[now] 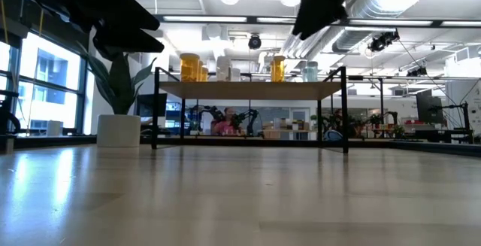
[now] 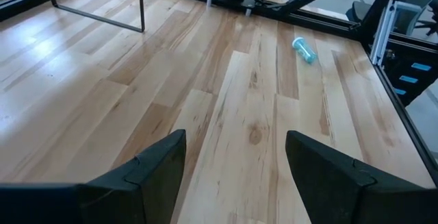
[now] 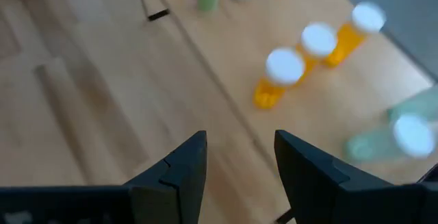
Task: Pick and place medicine bottles onto shelf by color
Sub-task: Put the green pill bottle aligned with the other green pill bottles on the shelf
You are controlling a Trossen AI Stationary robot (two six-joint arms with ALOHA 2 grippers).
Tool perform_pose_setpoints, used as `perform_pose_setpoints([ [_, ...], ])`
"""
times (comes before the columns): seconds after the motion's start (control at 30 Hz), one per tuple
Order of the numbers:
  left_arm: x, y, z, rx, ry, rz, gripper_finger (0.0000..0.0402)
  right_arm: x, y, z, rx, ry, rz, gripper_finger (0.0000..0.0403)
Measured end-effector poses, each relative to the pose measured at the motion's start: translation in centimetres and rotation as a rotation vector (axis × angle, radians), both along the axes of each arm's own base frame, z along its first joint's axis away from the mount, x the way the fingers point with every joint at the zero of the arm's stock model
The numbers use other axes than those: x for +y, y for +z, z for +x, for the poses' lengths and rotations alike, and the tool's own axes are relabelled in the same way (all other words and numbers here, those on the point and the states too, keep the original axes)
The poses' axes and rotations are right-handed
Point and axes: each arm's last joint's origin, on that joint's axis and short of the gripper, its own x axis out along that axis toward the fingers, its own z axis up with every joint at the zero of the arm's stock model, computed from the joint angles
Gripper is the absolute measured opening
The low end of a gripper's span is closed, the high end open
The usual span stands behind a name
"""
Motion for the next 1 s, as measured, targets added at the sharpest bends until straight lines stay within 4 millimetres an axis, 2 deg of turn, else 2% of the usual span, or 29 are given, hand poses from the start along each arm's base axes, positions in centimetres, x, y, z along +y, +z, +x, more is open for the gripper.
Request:
perform_pose_setpoints([
  [0.27, 0.0, 0.1, 0.0, 0.001, -0.013, 0.029, 0.0241, 4.2, -1.3, -2.3, 0.023, -0.035, 0.136, 0.0163],
  [0.73, -0.1, 0.4, 0.2, -0.036, -0.02, 0.037, 0.0241, 12.2, -5.5, -5.7, 0.128, -0.057, 0.295, 0.0163],
  [1.0, -0.1, 0.8, 0.3, -0.074, -0.013, 0.011, 0.0241, 15.9, -8.1, -8.4, 0.104, -0.275, 0.5, 0.0163],
])
